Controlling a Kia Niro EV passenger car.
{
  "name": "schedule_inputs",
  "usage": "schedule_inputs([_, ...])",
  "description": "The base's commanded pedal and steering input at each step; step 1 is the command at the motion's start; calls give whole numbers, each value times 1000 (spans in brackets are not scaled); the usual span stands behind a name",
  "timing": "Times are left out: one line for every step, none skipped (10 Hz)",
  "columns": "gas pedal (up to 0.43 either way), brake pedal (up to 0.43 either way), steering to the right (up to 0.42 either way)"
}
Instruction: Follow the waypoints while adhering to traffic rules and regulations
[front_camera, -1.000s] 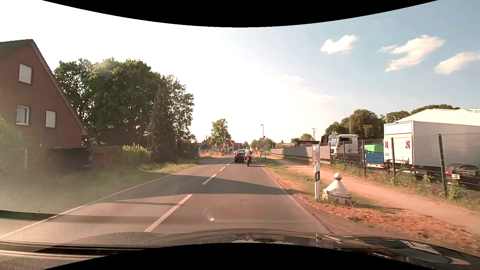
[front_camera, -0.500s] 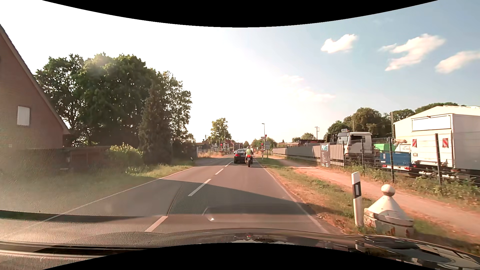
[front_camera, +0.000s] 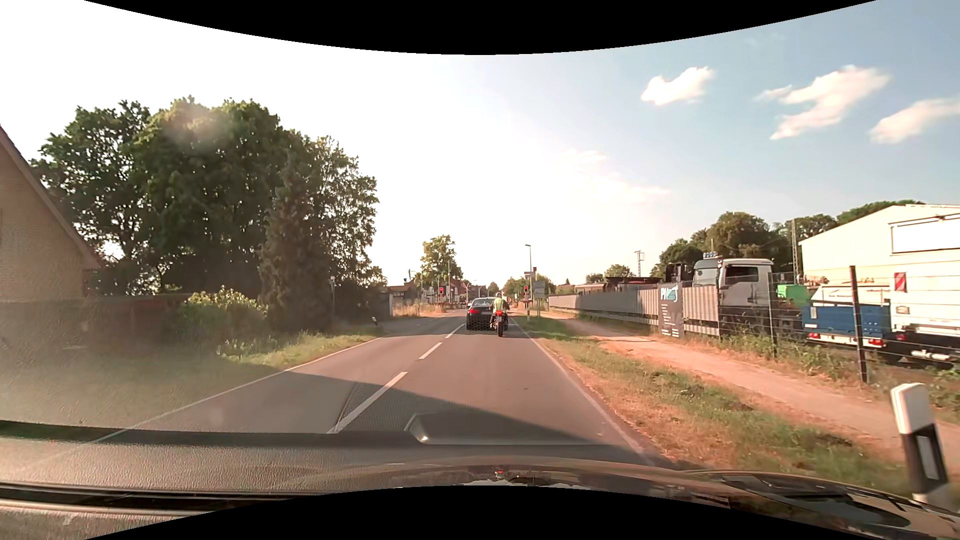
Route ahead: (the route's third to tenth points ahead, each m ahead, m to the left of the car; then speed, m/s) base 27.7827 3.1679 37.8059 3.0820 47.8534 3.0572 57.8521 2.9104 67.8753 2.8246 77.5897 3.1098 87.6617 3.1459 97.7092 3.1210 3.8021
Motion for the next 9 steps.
schedule_inputs([0,0,-3])
schedule_inputs([0,0,-2])
schedule_inputs([0,0,-2])
schedule_inputs([0,0,-2])
schedule_inputs([0,0,-1])
schedule_inputs([0,0,-1])
schedule_inputs([0,0,-1])
schedule_inputs([0,0,0])
schedule_inputs([0,6,0])
